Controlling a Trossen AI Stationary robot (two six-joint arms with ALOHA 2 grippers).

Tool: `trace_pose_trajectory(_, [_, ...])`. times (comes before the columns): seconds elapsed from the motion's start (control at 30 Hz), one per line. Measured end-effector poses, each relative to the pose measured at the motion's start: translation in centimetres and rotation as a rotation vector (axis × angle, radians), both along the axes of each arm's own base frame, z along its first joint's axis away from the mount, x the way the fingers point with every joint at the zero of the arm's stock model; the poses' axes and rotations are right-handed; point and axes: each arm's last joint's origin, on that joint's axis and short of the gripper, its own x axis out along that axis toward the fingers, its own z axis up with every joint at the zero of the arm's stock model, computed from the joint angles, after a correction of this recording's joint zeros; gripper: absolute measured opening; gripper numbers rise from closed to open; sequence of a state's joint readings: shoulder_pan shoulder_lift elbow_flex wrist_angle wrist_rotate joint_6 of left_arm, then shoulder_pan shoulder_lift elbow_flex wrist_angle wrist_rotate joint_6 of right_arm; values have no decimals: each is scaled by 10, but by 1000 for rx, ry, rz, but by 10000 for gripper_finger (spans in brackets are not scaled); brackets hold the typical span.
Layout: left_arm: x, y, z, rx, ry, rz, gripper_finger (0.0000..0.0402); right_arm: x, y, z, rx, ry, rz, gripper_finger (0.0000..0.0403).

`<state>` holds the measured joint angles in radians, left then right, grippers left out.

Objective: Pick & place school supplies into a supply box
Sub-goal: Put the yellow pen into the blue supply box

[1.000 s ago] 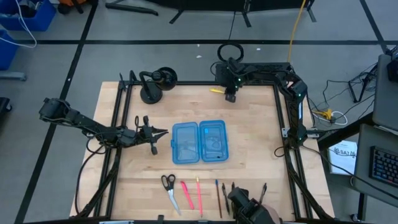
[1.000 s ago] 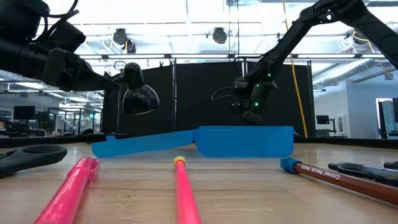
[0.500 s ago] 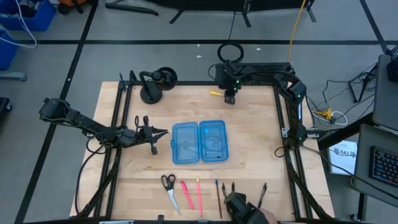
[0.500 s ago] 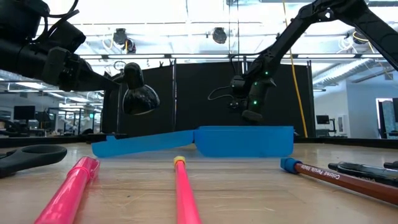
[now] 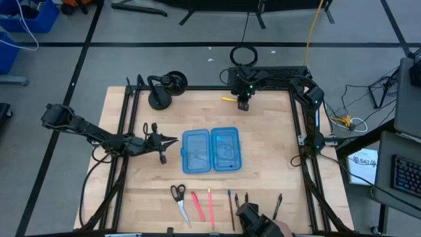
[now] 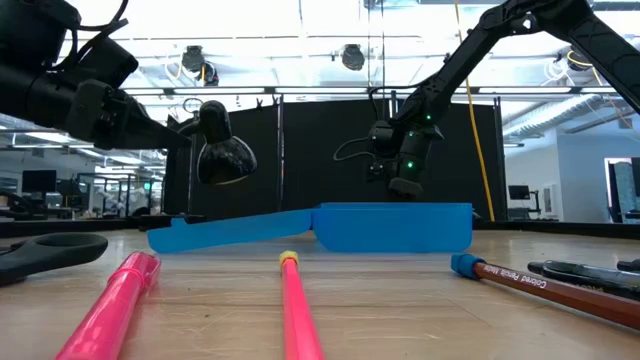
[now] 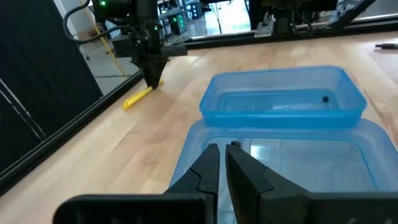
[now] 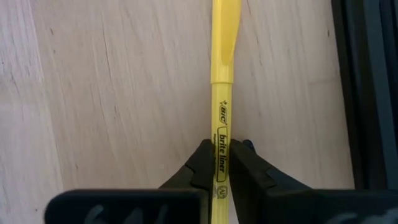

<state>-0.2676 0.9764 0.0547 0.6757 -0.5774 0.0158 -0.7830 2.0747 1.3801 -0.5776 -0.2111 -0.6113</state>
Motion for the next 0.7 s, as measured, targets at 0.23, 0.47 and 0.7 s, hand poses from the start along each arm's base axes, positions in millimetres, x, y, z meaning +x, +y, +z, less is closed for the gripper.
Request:
trace_pose_trajectory(0.23, [0,0,0,-2,-2,0,33,2,-2,6,-31,-28,10,21])
trace_pose_trajectory(0.47, [0,0,0,-22,-6,5,33,4,10,39,-76,-79,25,20])
trace_pose_trajectory(0.7, [0,0,0,-23,-8,5,33,11,30,73,-167,-106,63,20])
